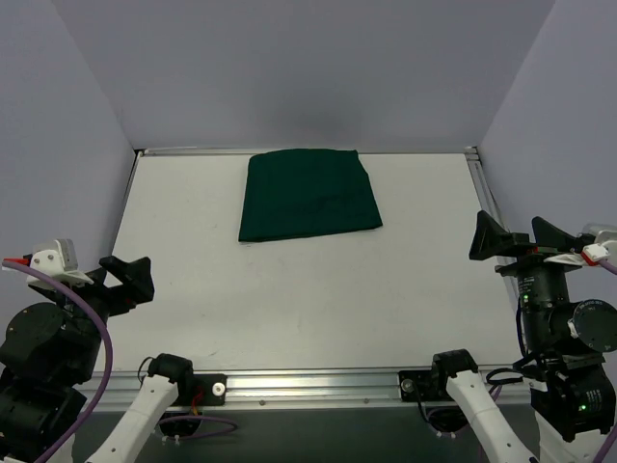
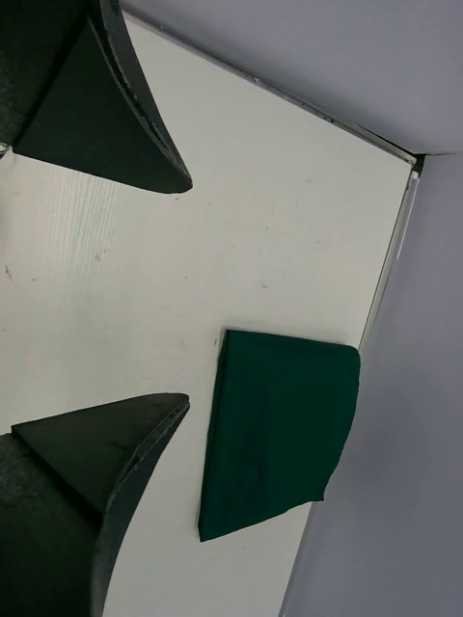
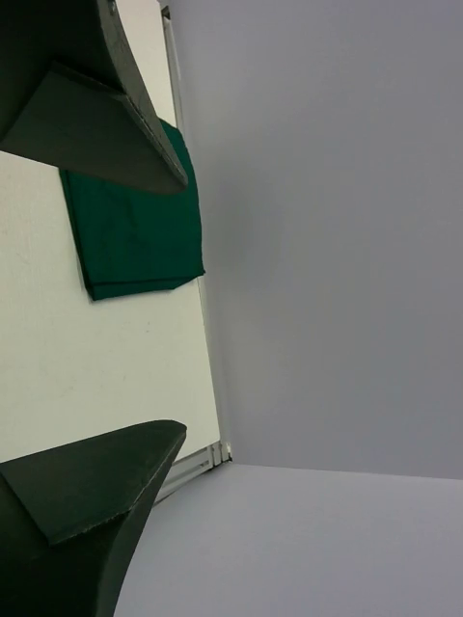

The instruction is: Open and lay out the surgical kit

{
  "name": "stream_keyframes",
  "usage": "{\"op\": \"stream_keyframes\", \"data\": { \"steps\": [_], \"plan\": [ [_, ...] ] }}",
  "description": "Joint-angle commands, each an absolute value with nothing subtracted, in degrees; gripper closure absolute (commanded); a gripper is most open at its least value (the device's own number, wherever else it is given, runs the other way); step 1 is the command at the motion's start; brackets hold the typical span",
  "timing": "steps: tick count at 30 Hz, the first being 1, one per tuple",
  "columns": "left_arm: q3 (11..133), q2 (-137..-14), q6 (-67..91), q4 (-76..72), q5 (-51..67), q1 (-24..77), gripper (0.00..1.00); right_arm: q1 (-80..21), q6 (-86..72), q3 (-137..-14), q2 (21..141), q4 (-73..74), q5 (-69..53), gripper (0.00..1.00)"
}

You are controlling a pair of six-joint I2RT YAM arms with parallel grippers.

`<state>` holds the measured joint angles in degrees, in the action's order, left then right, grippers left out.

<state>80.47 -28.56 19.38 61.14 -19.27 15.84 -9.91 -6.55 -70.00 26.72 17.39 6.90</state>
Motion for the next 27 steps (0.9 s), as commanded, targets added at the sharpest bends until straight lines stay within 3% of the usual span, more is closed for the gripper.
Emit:
{"op": "stream_keyframes", "data": {
  "steps": [1, 16, 27],
  "plan": [
    [80.16, -29.36, 20.04, 60.29, -18.72, 16.08, 0.06, -10.46, -5.98, -69.52, 27.16, 14.94, 4.84, 0.00],
    [71.21, -35.24, 25.31, 55.29, -11.87, 16.00, 0.06, -10.46, -18.09, -65.84, 40.59, 16.00, 3.25, 0.00],
    [58.01, -50.96, 33.13, 37.91, -9.32, 15.91, 0.06, -10.46, -28.13, -61.36, 65.37, 7.31, 0.62, 0.00]
  ]
}}
